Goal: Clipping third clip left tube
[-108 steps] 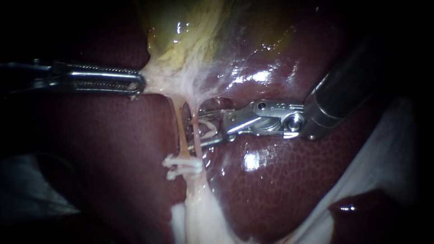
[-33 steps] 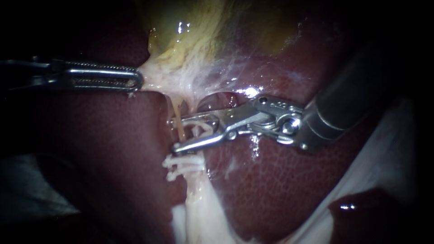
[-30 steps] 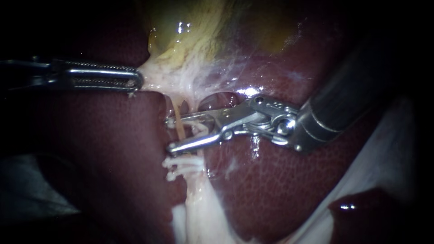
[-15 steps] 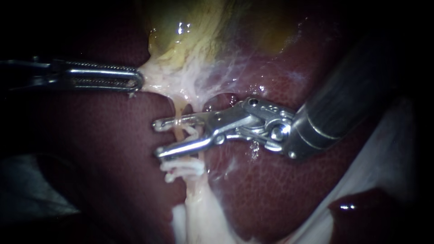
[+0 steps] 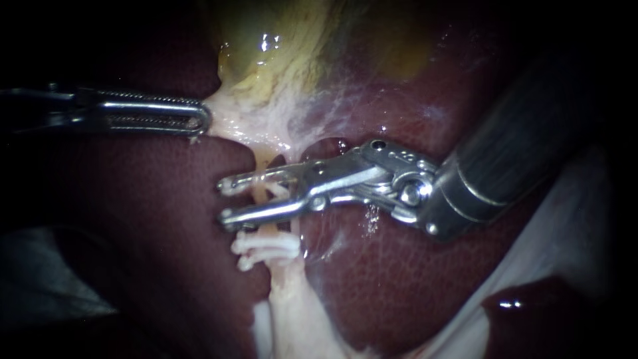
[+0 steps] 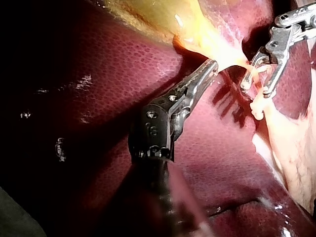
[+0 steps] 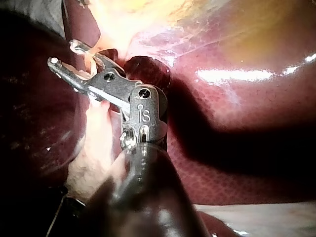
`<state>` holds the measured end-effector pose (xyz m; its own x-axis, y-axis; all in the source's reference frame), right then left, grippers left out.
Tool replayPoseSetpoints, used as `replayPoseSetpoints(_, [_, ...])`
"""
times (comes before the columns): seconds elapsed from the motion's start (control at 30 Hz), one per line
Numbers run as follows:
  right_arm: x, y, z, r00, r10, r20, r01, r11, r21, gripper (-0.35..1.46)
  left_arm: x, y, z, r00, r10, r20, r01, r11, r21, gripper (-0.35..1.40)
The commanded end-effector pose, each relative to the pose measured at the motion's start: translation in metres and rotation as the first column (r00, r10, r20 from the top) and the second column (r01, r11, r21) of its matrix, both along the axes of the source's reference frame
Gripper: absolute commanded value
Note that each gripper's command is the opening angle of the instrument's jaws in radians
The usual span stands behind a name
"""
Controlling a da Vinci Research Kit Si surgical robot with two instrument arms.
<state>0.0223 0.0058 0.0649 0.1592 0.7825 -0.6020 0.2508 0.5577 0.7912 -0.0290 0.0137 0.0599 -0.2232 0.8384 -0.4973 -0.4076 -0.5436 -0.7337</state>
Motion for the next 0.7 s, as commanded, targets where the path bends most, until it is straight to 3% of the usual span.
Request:
replayPoseSetpoints(0.03, [-0.0001, 0.0000, 0.0001, 1.0000, -0.001, 0.000, 0.001, 1.000, 0.000, -0.11, 0.0000, 0.0000, 0.0000, 1.0000, 0.000, 0.000, 0.000, 1.000, 0.000, -0.35])
replayPoseSetpoints(0.17, [-0.0003, 0.0000, 0.0004, 1.0000, -0.004, 0.004, 0.004, 1.000, 0.017, -0.35, 0.0000, 0.0000, 0.0000, 1.0000, 0.000, 0.000, 0.000, 1.000, 0.000, -0.35])
replayPoseSetpoints(0.7, [-0.0005, -0.0003, 0.0013, 0.9999, -0.003, 0.016, 0.003, 1.000, 0.028, -0.35, 0.0000, 0.0000, 0.0000, 1.0000, 0.000, 0.000, 0.000, 1.000, 0.000, -0.35])
